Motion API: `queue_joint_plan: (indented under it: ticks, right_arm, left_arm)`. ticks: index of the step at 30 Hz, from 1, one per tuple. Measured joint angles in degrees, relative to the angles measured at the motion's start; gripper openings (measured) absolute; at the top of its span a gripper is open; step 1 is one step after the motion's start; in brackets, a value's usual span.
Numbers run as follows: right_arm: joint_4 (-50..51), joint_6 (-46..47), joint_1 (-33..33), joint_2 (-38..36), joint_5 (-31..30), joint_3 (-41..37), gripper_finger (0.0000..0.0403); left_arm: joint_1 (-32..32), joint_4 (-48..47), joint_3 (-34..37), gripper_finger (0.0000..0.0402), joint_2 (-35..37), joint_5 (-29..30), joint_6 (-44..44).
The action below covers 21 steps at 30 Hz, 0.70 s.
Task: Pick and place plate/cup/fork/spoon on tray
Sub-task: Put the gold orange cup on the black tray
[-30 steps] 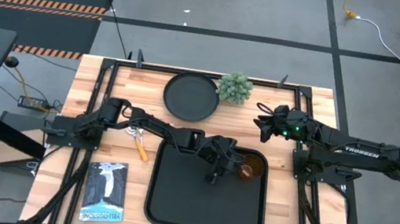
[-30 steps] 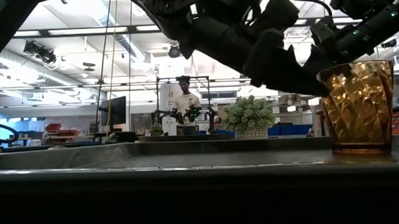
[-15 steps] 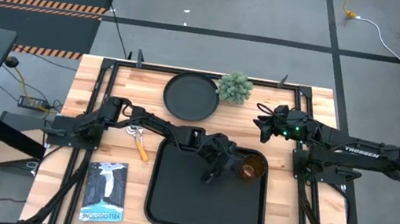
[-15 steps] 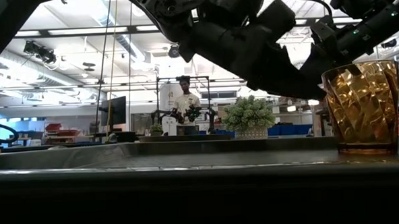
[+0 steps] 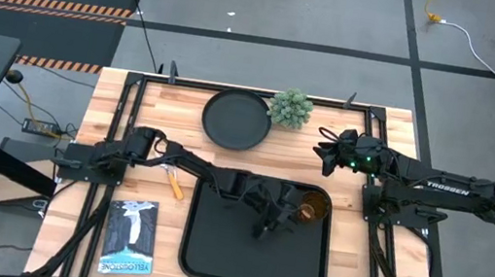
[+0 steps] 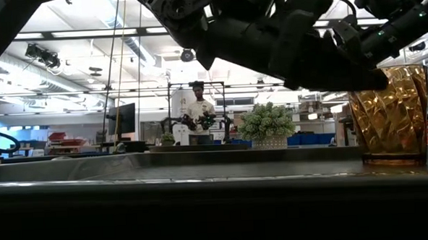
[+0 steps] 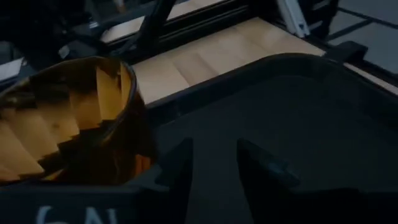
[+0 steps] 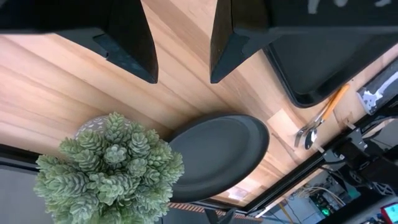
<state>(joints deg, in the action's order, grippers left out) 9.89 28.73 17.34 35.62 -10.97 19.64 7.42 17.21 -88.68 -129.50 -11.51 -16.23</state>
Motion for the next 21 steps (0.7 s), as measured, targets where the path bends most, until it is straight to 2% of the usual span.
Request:
queue_joint_plan:
  ticks: [9, 21]
  right_arm:
    - [0.0, 0.0, 0.0, 0.0, 0.0, 0.0, 0.0153]
    - [0.0, -0.3, 0.0, 0.0, 0.0, 0.0, 0.0153]
  left_arm:
    - [-0.9, 0.6, 0.0, 0.0134, 0.0, 6.6, 0.7]
    - [-1.6, -1.3, 0.0, 0.0134, 0.0, 7.7, 1.9]
